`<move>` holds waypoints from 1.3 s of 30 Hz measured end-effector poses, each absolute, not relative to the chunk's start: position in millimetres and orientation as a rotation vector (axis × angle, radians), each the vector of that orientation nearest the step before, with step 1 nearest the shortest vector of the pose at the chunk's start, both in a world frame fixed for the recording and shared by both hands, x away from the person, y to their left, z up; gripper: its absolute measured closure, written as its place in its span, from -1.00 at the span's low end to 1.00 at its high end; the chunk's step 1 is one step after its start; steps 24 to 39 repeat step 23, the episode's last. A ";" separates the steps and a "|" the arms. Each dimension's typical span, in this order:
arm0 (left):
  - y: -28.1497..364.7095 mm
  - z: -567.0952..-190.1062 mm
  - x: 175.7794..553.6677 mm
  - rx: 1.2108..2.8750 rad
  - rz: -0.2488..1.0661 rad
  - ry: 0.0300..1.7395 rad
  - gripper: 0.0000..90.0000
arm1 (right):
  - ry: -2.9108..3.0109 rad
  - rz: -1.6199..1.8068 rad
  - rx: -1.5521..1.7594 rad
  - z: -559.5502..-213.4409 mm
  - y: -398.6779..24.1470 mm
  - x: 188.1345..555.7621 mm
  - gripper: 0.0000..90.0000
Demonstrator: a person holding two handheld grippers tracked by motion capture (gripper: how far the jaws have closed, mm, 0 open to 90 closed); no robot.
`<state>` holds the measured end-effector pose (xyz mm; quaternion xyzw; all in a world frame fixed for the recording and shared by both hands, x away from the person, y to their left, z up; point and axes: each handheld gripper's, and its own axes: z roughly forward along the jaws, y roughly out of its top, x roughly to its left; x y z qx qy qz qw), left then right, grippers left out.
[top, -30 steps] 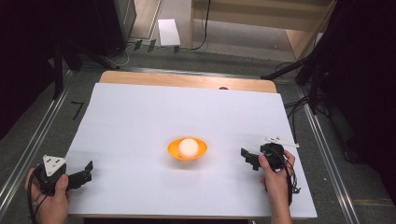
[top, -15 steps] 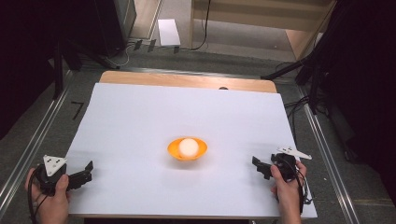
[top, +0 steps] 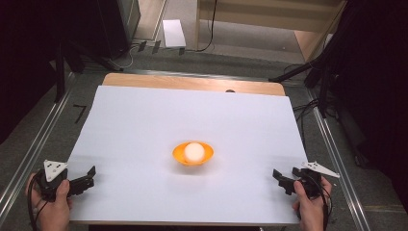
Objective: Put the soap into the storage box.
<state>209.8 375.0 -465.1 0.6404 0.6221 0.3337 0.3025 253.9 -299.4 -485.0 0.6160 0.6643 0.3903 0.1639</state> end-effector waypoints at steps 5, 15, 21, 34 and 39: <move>375.1 -465.2 210.2 1.706 0.882 1.646 -1.00 | 1.877 1.111 1.764 -485.8 -312.1 244.4 -0.67; 375.3 -465.1 210.5 1.712 0.875 1.647 -1.00 | 1.820 1.153 1.790 -487.6 -342.4 230.0 -0.67; 374.9 -465.3 210.7 1.714 0.876 1.645 -1.00 | 1.839 1.145 1.778 -488.1 -340.5 231.1 -0.66; 374.9 -465.2 210.7 1.715 0.876 1.647 -1.00 | 1.849 1.140 1.763 -488.5 -339.6 231.6 -0.67; 374.9 -465.2 210.7 1.715 0.876 1.647 -1.00 | 1.849 1.140 1.763 -488.5 -339.6 231.6 -0.67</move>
